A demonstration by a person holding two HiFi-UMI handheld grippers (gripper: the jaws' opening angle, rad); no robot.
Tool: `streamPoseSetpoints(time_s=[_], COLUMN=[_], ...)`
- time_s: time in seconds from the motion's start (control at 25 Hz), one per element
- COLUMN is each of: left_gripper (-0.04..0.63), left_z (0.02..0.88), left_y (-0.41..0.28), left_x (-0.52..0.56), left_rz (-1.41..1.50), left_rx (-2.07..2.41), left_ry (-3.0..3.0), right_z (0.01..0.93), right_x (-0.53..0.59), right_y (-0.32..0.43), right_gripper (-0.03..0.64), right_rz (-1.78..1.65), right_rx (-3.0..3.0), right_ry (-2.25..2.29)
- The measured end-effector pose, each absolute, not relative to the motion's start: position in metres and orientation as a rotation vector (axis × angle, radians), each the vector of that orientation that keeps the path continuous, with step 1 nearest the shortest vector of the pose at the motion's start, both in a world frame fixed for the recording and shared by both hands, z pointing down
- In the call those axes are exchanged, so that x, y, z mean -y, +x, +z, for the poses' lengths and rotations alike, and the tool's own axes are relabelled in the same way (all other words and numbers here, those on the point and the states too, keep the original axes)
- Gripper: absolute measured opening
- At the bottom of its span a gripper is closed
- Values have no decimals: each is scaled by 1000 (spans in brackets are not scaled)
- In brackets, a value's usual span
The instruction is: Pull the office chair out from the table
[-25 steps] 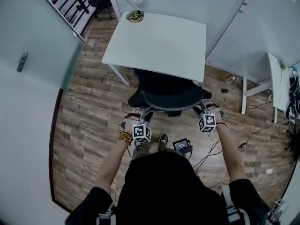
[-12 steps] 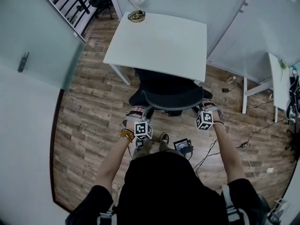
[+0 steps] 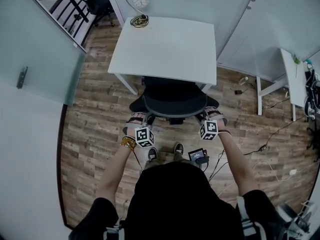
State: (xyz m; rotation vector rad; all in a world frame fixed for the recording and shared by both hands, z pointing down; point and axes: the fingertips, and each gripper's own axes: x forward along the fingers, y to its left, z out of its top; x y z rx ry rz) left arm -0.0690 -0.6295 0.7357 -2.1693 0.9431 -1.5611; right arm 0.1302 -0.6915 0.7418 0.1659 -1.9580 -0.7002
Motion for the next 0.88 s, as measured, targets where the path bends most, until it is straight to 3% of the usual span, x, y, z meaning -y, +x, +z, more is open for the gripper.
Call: streamPoseSetpoints(time_s=[0.88], left_gripper=[142], left_z=[762], left_y=[-153], left_x=[643], left_rz=[-1635], left_rx=[-708], left_ry=[-2145], right_z=[746], right_x=[657], right_y=[51], right_gripper=[101], right_rz=[-552], right_rx=[1905], right_ry=[326])
